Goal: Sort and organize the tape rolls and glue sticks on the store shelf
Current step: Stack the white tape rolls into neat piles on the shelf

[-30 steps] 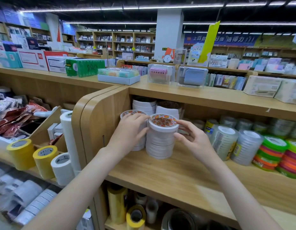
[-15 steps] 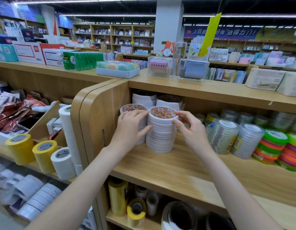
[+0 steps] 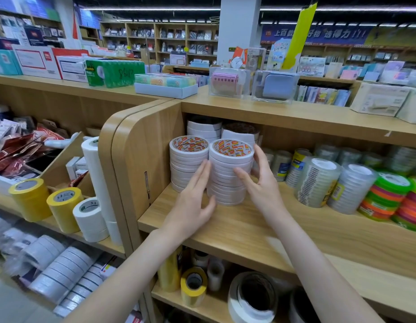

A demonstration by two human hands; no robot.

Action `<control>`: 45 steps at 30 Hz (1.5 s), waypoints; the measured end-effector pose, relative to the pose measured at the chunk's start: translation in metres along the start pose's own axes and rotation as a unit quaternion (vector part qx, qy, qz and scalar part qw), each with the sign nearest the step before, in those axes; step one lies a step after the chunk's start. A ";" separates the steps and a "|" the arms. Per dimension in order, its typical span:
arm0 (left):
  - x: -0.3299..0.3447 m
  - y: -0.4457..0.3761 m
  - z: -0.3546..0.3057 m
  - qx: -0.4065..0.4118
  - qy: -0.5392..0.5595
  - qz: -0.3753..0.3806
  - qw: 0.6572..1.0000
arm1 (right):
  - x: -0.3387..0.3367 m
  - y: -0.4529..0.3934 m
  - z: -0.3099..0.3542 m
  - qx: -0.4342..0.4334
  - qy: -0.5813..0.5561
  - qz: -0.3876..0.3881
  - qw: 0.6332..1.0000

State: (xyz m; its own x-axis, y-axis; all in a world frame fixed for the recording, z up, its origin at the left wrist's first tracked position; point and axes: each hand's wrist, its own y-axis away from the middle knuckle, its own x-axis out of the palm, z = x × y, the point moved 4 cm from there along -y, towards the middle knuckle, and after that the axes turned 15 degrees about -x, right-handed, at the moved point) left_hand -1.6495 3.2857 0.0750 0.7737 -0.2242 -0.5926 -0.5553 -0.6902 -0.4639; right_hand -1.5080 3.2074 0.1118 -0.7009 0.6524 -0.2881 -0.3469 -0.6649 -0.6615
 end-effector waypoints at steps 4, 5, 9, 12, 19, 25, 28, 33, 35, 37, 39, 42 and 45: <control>0.001 -0.001 -0.003 -0.012 0.021 0.020 1.000 | 0.002 -0.002 0.002 -0.009 0.012 -0.014 1.000; 0.001 -0.001 -0.004 -0.012 0.022 0.020 0.999 | 0.002 -0.002 0.003 -0.010 0.016 -0.016 1.000; 0.002 -0.003 -0.004 -0.018 0.036 0.022 0.999 | 0.000 -0.003 0.002 -0.013 0.006 -0.023 1.000; 0.003 -0.003 -0.001 -0.021 0.051 0.034 0.998 | 0.000 -0.003 -0.002 0.006 -0.020 -0.013 1.000; 0.009 0.001 -0.001 -0.068 0.105 0.067 0.990 | 0.004 0.003 -0.015 0.025 -0.036 0.009 0.999; -0.006 0.003 -0.010 -0.041 0.067 -0.003 0.997 | -0.009 -0.003 0.002 -0.038 0.039 0.038 0.998; -0.022 0.000 -0.016 -0.023 0.028 -0.088 0.996 | -0.021 -0.014 0.008 -0.064 0.113 0.065 0.989; -0.031 -0.010 -0.019 0.008 -0.070 -0.155 0.985 | -0.030 -0.026 0.016 -0.072 0.173 0.102 0.977; -0.029 -0.011 -0.022 0.026 -0.112 -0.155 0.981 | -0.032 -0.026 0.019 -0.063 0.167 0.098 0.979; -0.026 -0.011 -0.024 0.034 -0.145 -0.149 0.977 | -0.033 -0.026 0.022 -0.065 0.173 0.095 0.978; -0.026 -0.012 -0.023 0.032 -0.158 -0.151 0.975 | -0.036 -0.027 0.024 -0.082 0.170 0.089 0.978; -0.030 -0.017 -0.021 0.024 -0.171 -0.148 0.974 | -0.045 -0.030 0.028 -0.098 0.156 0.048 0.982; -0.034 -0.025 -0.021 0.006 -0.177 -0.134 0.975 | -0.046 -0.036 0.024 -0.083 0.184 0.021 0.979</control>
State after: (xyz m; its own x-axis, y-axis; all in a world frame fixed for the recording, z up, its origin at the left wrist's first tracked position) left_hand -1.6553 3.2964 0.1202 0.7382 0.2161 -0.6391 -0.3541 -0.6823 -0.6397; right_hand -1.4788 3.1927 0.1656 -0.4305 0.7330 -0.5268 -0.1950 -0.6453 -0.7386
